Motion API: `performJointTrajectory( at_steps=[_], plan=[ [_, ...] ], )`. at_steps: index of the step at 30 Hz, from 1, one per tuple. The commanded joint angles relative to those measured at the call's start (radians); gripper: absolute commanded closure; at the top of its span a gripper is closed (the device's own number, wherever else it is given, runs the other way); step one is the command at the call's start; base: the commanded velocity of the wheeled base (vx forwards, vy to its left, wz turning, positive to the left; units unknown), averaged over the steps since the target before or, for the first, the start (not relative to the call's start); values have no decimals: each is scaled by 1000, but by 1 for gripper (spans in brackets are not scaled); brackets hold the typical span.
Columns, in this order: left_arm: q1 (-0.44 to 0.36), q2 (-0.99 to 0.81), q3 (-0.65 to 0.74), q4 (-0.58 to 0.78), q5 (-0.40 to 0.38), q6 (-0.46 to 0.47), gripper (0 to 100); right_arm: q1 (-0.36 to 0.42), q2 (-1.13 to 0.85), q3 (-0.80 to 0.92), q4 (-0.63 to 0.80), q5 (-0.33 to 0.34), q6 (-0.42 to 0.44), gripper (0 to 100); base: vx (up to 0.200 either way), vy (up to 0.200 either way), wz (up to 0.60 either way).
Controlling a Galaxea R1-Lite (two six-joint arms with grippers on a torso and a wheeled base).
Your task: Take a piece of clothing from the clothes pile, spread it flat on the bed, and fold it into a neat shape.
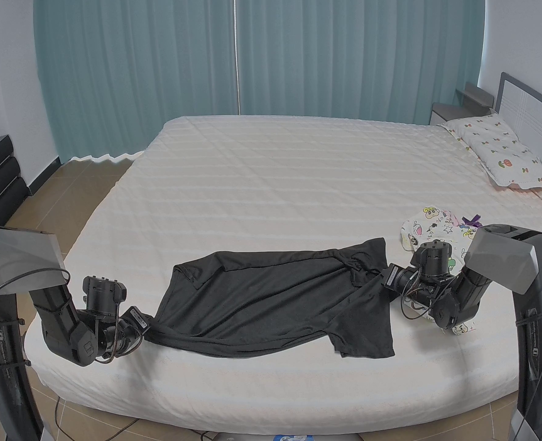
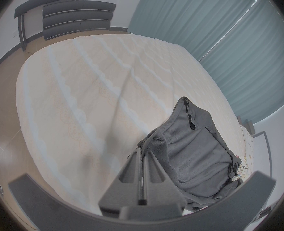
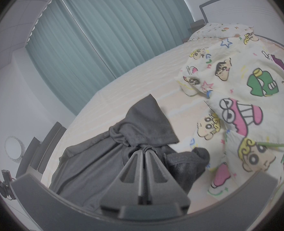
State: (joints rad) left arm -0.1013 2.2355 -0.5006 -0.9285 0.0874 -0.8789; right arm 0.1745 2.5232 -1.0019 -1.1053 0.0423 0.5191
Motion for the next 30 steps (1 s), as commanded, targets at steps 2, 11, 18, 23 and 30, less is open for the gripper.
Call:
performJointTrajectory(
  at_steps=[2, 11, 18, 23, 30],
  plan=[
    [2, 9, -6, -1, -2, -14, 100, -16, -41, 106, -47, 28, -2, 0, 0, 0, 0],
    [2, 9, -3, 0, -3, -14, 100, -98, -156, 284, -45, 83, 5, 0, 0, 0, 0],
    [2, 7, 1, 0, -12, -14, 100, -44, -198, 447, -56, 145, 9, 0, 0, 0, 0],
    [2, -1, 5, 0, -28, -14, 100, 11, -185, 505, -54, 143, 9, 0, 0, 0, 0],
    [2, -1, 5, 0, -28, -14, 100, 65, -135, 494, -41, 105, 9, 0, 0, 0, 0]
  ],
)
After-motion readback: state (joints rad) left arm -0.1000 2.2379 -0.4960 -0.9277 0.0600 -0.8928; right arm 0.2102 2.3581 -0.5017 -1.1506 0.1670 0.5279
